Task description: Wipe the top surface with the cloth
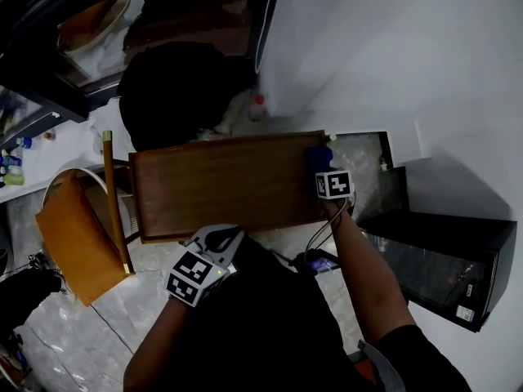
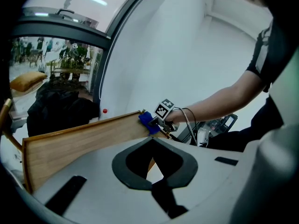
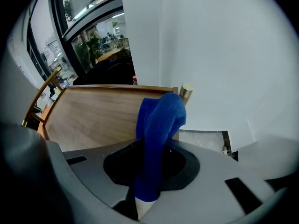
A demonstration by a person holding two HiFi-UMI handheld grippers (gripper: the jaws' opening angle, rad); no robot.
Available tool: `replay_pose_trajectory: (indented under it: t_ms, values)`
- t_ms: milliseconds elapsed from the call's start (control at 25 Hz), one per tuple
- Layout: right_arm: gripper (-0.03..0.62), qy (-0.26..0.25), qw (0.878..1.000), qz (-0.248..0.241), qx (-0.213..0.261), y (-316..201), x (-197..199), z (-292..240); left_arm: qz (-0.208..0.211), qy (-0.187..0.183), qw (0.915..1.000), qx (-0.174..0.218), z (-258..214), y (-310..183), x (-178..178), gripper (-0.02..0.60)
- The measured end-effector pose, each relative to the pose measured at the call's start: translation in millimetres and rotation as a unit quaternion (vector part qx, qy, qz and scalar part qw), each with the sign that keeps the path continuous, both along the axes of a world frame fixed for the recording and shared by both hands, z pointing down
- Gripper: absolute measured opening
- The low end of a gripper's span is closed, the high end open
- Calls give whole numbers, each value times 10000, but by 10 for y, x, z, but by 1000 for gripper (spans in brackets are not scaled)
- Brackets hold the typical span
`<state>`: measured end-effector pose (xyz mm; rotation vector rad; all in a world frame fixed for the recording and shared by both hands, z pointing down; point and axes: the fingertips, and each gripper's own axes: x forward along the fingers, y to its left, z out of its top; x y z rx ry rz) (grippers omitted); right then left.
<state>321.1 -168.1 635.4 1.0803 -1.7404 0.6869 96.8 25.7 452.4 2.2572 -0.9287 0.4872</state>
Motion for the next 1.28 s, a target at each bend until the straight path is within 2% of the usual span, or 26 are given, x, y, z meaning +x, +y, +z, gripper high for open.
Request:
replay_pose_trajectory:
  t_ms: [160,240,320,440,640,800,960,1080,1200,1280]
  values:
    - [81,-72,9993,358,-103,64,-63,-56,-38,15,9999,104,-55,71,-244,5]
    - [81,-399,9984,409,15,76,-386,-215,-94,42,9998,143,-83,126,-426,5]
    - [81,-1006,9943,307,168,100,-969,-416,-162,52,9997,184,-111,186,-663,5]
    - [81,-1972,9803,-37,142,309,-2029,-622,-342,38,9991,252,-160,309,-1086,5]
    - [81,-2604,9609,-845,-410,1003,-3533,-490,-715,-108,9971,254,-188,581,-1858,5]
    - [81,-2758,9470,-1406,-859,1532,-4490,-351,-968,-233,9949,171,-167,826,-2394,5]
    - [81,-2823,9363,-1781,-1090,1894,-5174,-199,-1128,-304,9932,23,-91,1052,-2759,5]
    - [81,-2568,9386,-2056,-1037,1989,-5415,-70,-1217,-261,9922,-91,-17,1162,-2912,5]
    - [81,-2137,9451,-2313,-876,1937,-5482,54,-1162,-223,9928,-188,50,1212,-2970,5]
    - [81,-2032,9456,-2351,-962,1926,-5493,115,-1070,-213,9938,-216,78,1212,-2971,5]
